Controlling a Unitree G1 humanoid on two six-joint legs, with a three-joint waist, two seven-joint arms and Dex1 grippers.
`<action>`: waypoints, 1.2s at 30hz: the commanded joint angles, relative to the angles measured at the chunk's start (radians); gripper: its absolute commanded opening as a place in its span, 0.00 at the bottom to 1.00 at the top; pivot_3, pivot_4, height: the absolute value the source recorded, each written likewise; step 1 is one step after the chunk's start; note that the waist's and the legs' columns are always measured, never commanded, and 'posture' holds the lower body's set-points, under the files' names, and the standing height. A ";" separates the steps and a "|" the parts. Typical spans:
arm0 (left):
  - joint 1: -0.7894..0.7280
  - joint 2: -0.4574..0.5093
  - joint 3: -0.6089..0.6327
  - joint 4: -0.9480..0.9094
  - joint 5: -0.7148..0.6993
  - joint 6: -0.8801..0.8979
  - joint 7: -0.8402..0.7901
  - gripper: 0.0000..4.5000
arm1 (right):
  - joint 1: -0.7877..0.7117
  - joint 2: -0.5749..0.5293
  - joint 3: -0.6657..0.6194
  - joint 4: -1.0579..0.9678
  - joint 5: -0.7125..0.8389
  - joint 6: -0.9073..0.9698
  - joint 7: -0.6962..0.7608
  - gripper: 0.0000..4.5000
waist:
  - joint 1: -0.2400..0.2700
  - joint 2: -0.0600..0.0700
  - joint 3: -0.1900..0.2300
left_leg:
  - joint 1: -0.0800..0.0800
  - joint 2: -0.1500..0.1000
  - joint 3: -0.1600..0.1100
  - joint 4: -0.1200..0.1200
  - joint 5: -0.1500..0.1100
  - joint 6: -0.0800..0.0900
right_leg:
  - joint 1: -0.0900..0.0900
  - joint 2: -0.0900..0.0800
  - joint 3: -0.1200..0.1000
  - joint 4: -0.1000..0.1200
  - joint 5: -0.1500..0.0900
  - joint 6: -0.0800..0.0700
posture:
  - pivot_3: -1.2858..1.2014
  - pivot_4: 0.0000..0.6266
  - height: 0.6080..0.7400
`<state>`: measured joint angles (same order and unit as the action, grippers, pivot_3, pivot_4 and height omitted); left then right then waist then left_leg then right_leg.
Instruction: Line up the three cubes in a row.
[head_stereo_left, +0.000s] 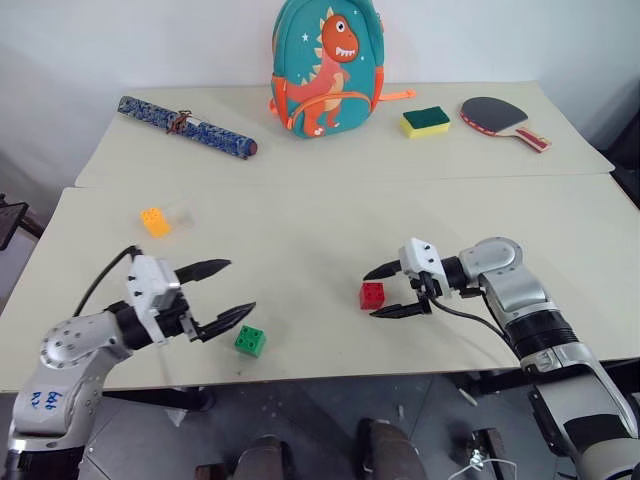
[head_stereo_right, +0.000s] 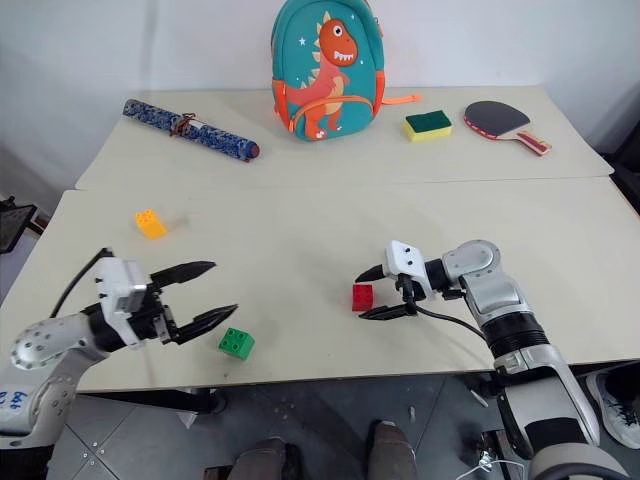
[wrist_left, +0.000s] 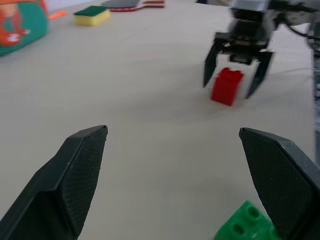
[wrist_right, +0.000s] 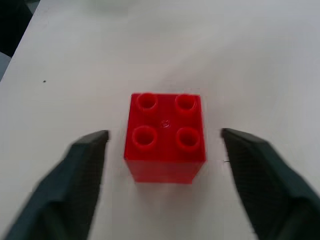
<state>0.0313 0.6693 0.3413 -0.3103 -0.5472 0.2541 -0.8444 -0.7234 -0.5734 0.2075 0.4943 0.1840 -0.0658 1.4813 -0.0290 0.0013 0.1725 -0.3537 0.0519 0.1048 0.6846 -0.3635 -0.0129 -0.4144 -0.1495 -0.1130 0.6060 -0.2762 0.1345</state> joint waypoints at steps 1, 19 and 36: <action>0.080 -0.033 0.178 0.063 -0.053 -0.091 -0.019 1.00 | 0.040 -0.010 -0.137 -0.102 0.177 -0.022 0.067 0.99 | 0.000 0.000 0.000 | 0.000 0.000 0.000 0.000 0.000 0.000 | 0.000 0.000 0.000 0.000 0.000 0.000 | 0.52 0.24 1.00; 0.183 0.185 0.123 0.276 0.044 -0.284 -0.475 1.00 | 0.379 -0.187 -0.081 -0.384 0.426 -0.044 0.133 0.99 | 0.019 -0.002 0.001 | 0.001 0.004 0.003 0.000 -0.005 -0.002 | 0.000 0.001 -0.007 -0.001 -0.001 -0.003 | 0.52 0.24 1.00; -0.217 0.082 -0.335 0.427 0.183 -0.373 -0.596 0.81 | 0.465 -0.226 -0.144 -0.466 0.408 -0.017 0.086 1.00 | 0.027 -0.002 0.002 | 0.001 0.006 0.010 0.002 -0.006 -0.002 | -0.003 0.001 -0.010 0.000 -0.001 -0.003 | 0.52 0.24 1.00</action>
<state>-0.1751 0.7493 -0.0013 0.1135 -0.3544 -0.1087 -1.4339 -0.2636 -0.7962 0.0996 0.0597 0.5822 -0.0851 1.5359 -0.0020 -0.0010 0.1743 -0.3525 0.0579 0.1151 0.6866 -0.3699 -0.0145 -0.4174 -0.1487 -0.1225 0.6062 -0.2767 0.1318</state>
